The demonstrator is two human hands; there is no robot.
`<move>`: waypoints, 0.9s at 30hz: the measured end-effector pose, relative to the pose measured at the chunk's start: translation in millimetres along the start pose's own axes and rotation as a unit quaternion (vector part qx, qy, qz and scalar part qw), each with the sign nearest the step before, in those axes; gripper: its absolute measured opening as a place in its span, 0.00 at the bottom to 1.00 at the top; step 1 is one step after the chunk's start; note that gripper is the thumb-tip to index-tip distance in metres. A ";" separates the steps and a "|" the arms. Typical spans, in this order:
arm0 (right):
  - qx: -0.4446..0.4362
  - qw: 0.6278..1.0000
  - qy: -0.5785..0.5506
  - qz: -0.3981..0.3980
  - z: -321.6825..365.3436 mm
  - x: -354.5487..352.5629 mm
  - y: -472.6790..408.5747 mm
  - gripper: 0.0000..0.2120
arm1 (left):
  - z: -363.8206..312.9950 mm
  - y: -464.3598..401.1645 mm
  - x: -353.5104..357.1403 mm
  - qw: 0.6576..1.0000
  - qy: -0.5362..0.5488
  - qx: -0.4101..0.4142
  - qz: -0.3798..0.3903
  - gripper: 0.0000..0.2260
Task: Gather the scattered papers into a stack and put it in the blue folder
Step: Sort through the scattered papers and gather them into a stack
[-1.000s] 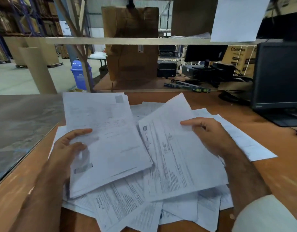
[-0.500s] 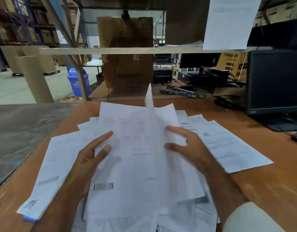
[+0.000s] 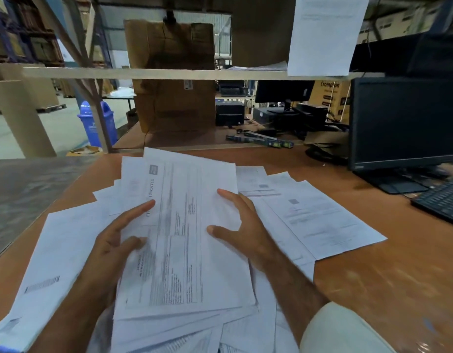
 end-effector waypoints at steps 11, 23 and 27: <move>-0.022 0.998 0.060 0.021 5.7 0.8 -1.1 0.25 | 13.3 -6.2 -15.4 0.999 0.031 -0.032 -0.009 0.17; 0.038 0.906 0.395 0.145 -7.2 11.9 -24.9 0.28 | 33.5 -20.0 -62.5 0.988 0.070 -0.046 -0.128 0.17; -0.004 0.904 0.411 0.114 -13.3 14.6 -91.8 0.19 | 27.3 -20.6 -49.6 0.991 0.090 -0.030 -0.093 0.17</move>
Point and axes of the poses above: each hand's wrist, its own y-axis away from the middle knuckle, its own x-axis out of the palm, z = x × y, the point moved 4 cm from there along -y, towards the middle knuckle, and after that the axes turned 9 degrees about -z, right-handed, at the moved point
